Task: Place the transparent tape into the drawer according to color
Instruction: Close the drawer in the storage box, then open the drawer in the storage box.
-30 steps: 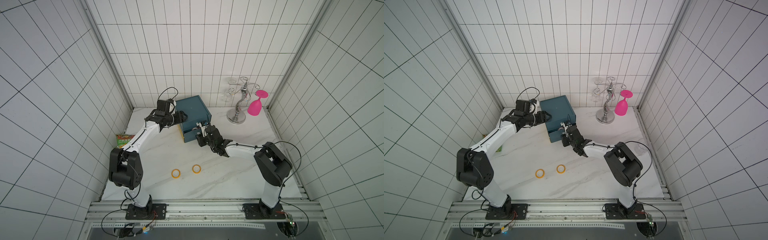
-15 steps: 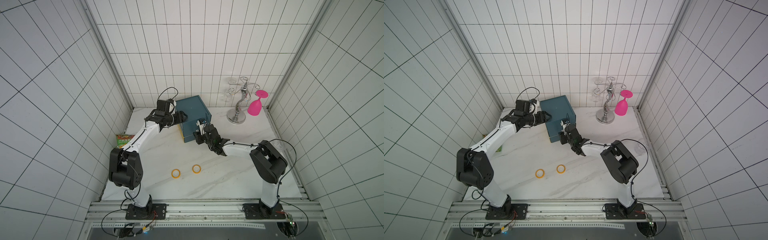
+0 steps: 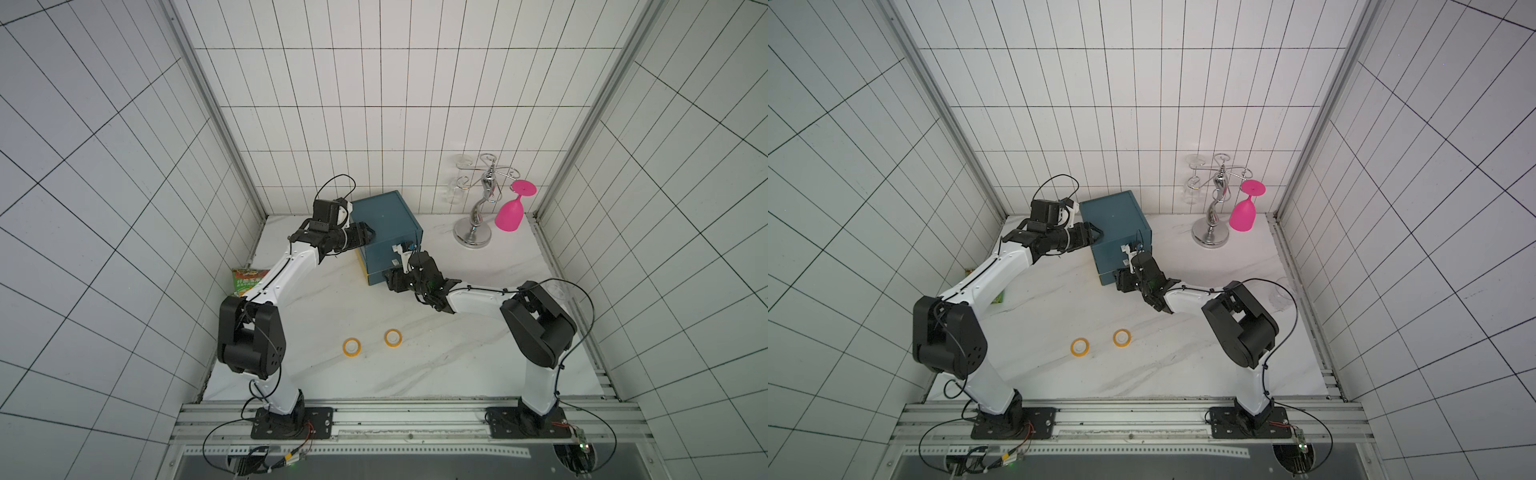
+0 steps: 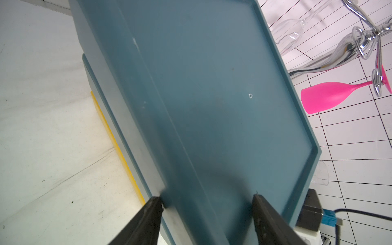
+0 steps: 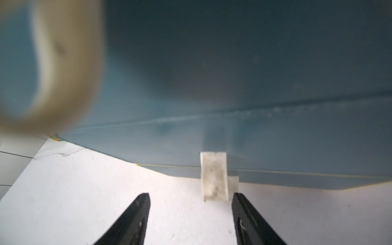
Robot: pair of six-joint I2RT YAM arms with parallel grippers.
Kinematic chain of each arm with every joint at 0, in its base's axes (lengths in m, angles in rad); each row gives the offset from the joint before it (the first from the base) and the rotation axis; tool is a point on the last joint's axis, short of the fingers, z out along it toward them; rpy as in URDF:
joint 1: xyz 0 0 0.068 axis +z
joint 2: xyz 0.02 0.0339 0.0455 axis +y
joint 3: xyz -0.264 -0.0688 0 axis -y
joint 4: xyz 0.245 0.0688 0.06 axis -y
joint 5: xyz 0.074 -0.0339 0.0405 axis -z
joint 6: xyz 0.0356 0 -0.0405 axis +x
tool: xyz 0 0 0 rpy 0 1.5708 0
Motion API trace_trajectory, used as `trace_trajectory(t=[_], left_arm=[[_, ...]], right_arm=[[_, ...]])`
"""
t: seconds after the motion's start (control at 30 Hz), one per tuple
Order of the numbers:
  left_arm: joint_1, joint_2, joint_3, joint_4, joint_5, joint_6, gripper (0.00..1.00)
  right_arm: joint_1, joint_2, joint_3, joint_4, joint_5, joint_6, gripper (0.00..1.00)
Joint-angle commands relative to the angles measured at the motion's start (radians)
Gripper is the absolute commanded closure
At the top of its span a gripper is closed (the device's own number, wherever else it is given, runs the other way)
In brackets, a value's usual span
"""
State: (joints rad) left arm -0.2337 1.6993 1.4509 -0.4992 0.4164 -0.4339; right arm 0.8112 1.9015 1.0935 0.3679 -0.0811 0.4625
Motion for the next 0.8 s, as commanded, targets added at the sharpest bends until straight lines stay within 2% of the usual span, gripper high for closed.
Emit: trace_trajectory(t=[0.0,0.3,0.47,0.77], left_arm=[[0.002,0.016,-0.005,-0.039,0.016,0.015,0.30],[0.005,0.014,-0.005,-0.039,0.019,0.015,0.30],[0.008,0.016,-0.005,-0.038,0.021,0.015,0.30],[0.008,0.014,-0.009,-0.039,0.021,0.016,0.30]], right_arm=[[-0.018,0.021,-0.032,0.004,-0.088,0.102,0.33],[-0.067,0.066,-0.060,0.082,-0.150,0.212,0.34],[-0.092,0.107,-0.072,0.164,-0.166,0.272,0.39],[-0.099,0.133,-0.091,0.269,-0.157,0.293,0.48]])
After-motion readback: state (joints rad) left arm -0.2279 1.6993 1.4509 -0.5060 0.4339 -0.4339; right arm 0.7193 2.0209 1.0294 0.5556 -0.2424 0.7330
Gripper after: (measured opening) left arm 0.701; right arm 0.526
